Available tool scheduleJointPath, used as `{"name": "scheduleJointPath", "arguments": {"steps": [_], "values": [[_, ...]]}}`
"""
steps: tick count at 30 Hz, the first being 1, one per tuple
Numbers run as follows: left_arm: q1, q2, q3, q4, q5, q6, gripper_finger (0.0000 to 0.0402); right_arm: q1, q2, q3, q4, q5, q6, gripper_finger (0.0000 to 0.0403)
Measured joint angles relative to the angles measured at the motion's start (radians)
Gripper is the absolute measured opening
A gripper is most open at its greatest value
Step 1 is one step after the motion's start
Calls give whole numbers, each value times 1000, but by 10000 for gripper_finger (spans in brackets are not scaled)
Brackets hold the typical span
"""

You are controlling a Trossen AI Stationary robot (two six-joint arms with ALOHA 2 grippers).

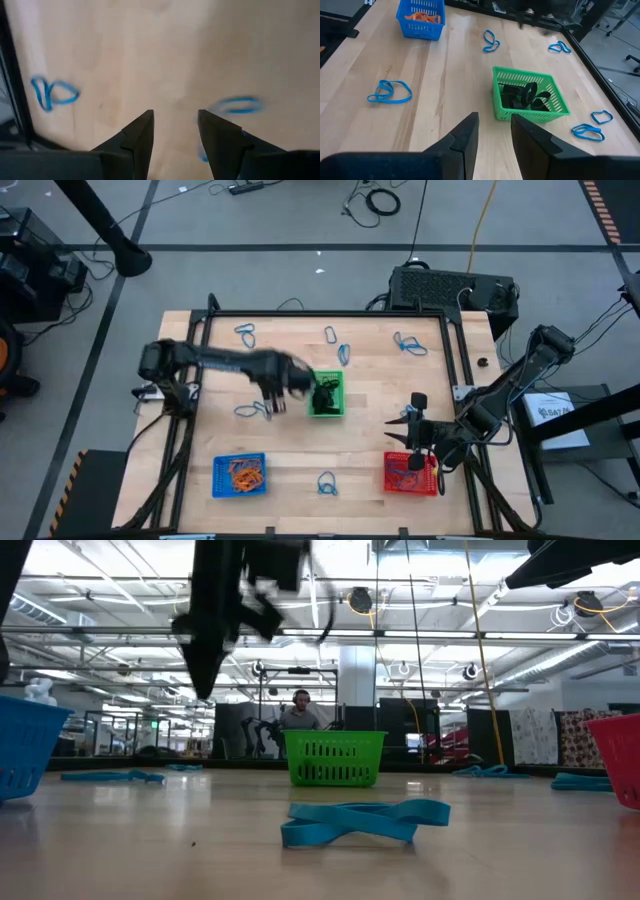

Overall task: Sort rubber bands into baskets
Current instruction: Put the blue rubber band into the red bin

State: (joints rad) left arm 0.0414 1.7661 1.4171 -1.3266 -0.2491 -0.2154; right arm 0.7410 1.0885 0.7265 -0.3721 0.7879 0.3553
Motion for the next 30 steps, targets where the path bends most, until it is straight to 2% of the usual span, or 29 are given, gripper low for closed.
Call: {"name": "scheduleJointPath", "arguments": {"steps": [4, 7, 11, 14, 19, 28, 30], "values": [[218, -72, -171, 125, -44, 50, 162, 0, 0, 0, -2, 0, 0, 109], [386, -84, -264, 283, -56, 94, 162, 0, 0, -1, -10, 0, -2, 109], [565, -84, -333, 487, -43, 121, 162, 0, 0, -1, -14, 0, -3, 109], [655, -79, -348, 547, -39, 124, 162, -5, 0, -1, -22, 0, -4, 109], [735, -80, -348, 584, 82, 117, 162, -8, 3, -1, -60, 3, -2, 109], [755, -54, -447, 742, 93, 117, 162, -9, 11, -1, -74, 30, 26, 109], [757, -50, -466, 727, 117, 117, 162, -9, 11, -1, -75, 25, 26, 109]]}}
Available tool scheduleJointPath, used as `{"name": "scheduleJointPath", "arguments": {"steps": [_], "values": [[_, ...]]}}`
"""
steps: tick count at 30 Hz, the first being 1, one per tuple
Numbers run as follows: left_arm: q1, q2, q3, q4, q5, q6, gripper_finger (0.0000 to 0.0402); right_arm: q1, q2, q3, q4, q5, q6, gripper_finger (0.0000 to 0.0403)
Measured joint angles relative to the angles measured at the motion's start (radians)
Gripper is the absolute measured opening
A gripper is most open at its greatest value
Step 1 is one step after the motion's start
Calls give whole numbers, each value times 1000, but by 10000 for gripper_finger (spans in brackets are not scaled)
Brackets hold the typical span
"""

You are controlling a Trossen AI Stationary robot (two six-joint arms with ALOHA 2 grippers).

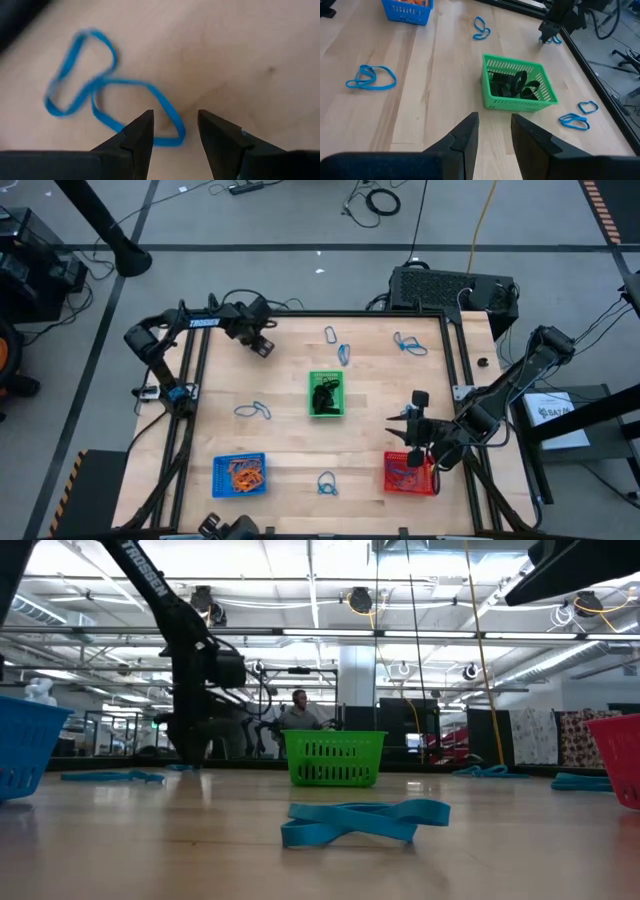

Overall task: Sort rubber bands into baskets
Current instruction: Put the blue rubber band into the red bin

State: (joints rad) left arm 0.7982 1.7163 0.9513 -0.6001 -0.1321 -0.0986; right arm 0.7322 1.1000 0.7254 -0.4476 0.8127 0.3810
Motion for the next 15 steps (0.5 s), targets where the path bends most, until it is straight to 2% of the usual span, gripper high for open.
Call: {"name": "scheduleJointPath", "arguments": {"steps": [6, 9, 12, 15], "values": [[0, 12, -15, -8, -8, -19, 162, 0, 0, 0, -5, 9, -20, 109], [1, 12, -16, 0, 50, -17, 156, -2, 0, 0, -5, 39, -30, 109], [2, 13, -12, -8, 75, -6, 123, -7, 0, 0, -5, 64, -49, 109], [1, 14, -11, -12, 87, 31, 64, -7, 0, 0, -5, 76, -50, 109]]}}
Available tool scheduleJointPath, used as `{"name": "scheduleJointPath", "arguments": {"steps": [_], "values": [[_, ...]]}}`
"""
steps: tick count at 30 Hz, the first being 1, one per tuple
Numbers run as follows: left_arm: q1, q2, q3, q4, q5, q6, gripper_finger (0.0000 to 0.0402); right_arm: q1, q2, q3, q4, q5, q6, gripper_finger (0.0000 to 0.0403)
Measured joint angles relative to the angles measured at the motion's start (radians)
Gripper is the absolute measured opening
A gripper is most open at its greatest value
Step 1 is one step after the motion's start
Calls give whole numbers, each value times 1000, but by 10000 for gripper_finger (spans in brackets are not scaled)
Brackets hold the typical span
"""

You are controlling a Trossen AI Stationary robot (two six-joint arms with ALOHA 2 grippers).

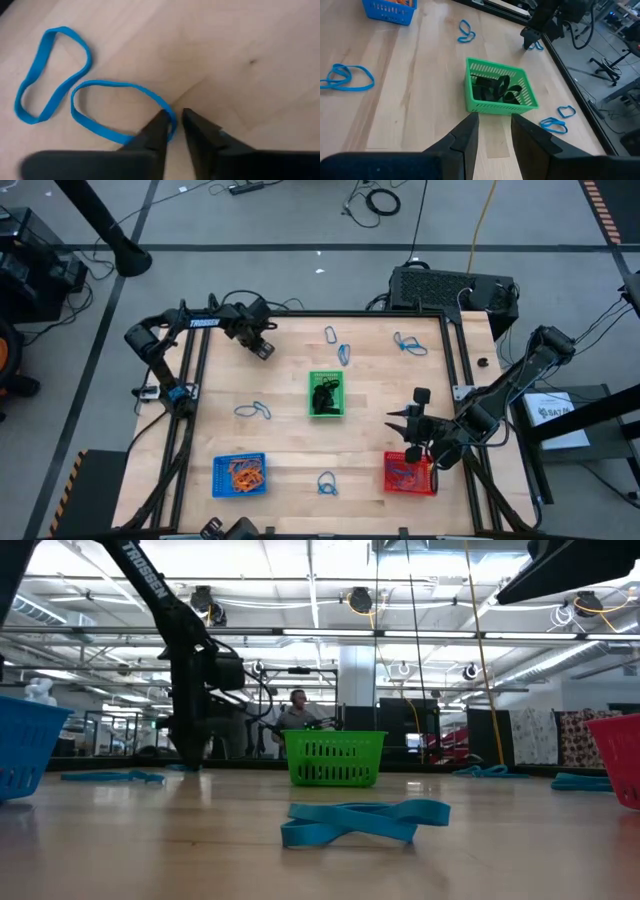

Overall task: Sort rubber bands into baskets
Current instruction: Put the blue rubber band into the red bin

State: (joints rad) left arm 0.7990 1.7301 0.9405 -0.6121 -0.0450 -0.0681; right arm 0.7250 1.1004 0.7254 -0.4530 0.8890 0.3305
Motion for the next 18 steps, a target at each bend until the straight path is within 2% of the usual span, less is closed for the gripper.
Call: {"name": "scheduleJointPath", "arguments": {"steps": [2, 3, 7, 13, 18], "values": [[-1, -7, -1, -1, 5, 25, 21, 0, 0, 0, 0, 0, 3, 109], [-3, -11, -2, -2, -3, 27, 12, 0, 0, 0, 0, 0, 8, 109], [-26, -53, -8, -28, -67, 24, 7, 0, 0, 0, 0, 0, 24, 109], [-81, -191, -6, -54, -39, 5, 4, 5, 0, 0, -4, -4, 76, 109], [-193, -313, -5, -48, -35, -19, 3, 6, 0, 0, -26, -5, 112, 109]]}}
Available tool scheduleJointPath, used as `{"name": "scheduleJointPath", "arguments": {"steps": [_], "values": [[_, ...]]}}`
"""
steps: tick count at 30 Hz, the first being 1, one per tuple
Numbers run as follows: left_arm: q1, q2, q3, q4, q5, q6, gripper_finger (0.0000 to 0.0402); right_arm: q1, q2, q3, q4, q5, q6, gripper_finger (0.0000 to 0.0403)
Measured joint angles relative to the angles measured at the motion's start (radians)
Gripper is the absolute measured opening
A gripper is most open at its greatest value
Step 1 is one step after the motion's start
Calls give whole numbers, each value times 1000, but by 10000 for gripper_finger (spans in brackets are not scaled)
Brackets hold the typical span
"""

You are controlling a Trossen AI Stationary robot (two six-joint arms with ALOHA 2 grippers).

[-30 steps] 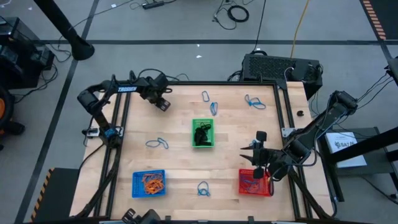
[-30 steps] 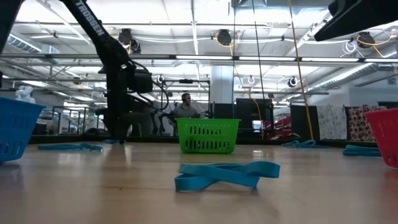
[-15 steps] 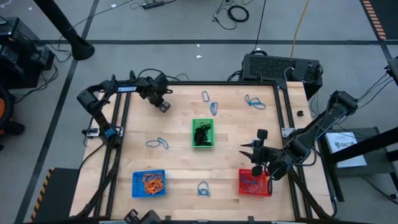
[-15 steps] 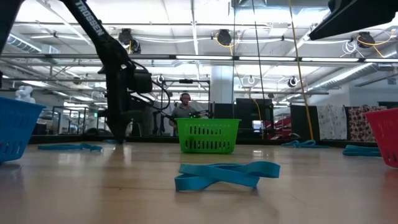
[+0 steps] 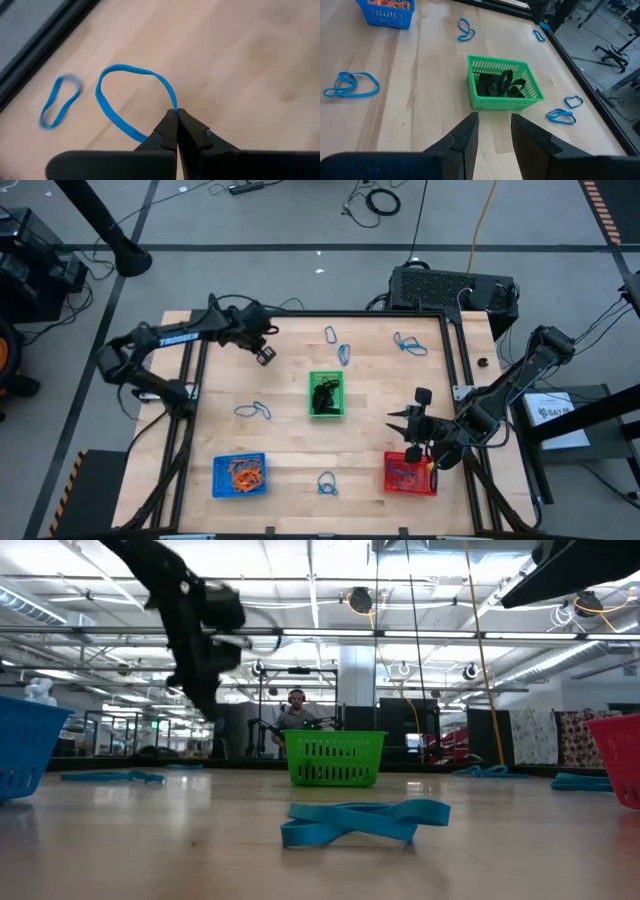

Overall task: Sort rubber bands into baskets
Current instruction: Put the blue rubber band into the red bin

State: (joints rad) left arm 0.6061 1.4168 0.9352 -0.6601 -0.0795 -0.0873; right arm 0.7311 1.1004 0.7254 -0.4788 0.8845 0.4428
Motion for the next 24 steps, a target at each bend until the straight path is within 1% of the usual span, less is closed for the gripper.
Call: {"name": "scheduleJointPath", "arguments": {"steps": [4, 7, 14, 22, 24], "values": [[-127, -60, 0, 51, 1, -38, 3, 0, 0, 0, -15, 0, 17, 109], [-230, -79, 2, 121, 1, -64, 2, 0, 0, 0, -14, 0, 18, 109], [-447, -82, 2, 299, 2, -102, 2, 0, 0, 0, -13, 0, 18, 109], [-651, -76, 2, 439, -6, -144, 2, 0, 0, 0, -13, 0, 18, 109], [-702, -64, 2, 478, -27, -162, 2, 0, 0, 0, -12, 0, 18, 109]]}}
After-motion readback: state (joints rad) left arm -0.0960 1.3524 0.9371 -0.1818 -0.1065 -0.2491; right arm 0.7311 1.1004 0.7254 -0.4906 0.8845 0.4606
